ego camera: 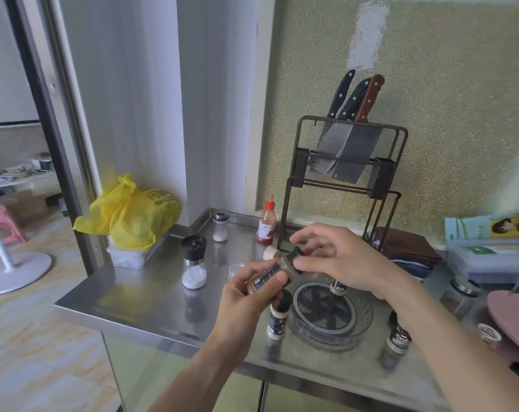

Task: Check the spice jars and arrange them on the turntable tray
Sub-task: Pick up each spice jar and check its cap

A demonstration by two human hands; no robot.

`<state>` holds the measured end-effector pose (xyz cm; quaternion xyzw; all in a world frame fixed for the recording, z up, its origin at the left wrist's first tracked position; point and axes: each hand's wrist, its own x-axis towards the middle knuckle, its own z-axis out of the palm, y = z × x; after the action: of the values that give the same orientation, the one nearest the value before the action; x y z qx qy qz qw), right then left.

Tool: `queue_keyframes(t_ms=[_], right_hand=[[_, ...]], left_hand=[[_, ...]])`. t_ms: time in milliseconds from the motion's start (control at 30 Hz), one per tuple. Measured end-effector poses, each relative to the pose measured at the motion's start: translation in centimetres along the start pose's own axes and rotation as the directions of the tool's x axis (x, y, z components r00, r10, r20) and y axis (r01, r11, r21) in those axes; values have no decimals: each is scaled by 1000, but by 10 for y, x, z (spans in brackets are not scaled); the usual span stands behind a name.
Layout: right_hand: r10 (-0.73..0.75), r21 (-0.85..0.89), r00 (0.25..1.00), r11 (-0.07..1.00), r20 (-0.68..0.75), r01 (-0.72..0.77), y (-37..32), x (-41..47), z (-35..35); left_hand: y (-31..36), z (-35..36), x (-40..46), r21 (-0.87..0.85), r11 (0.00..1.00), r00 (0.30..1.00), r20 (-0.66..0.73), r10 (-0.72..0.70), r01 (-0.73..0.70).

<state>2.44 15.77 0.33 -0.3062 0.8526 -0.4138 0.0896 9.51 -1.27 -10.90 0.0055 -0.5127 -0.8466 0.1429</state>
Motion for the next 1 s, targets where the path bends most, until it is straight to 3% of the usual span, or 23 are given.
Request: queue_keyframes(t_ms=[300, 667, 1000], right_hand=[[29, -30, 999, 999, -13, -30, -2, -2, 4], [21, 52, 999, 998, -26, -20, 1, 3, 17], [-15, 78, 997, 997, -78, 21, 3, 9, 34]], left_hand=[[-2, -5, -1, 20, 1000, 1000, -5, 10, -10], [-1, -11, -4, -9, 1000, 1000, 7, 14, -14], [5, -22, -8, 106, 992, 996, -39, 77, -72]])
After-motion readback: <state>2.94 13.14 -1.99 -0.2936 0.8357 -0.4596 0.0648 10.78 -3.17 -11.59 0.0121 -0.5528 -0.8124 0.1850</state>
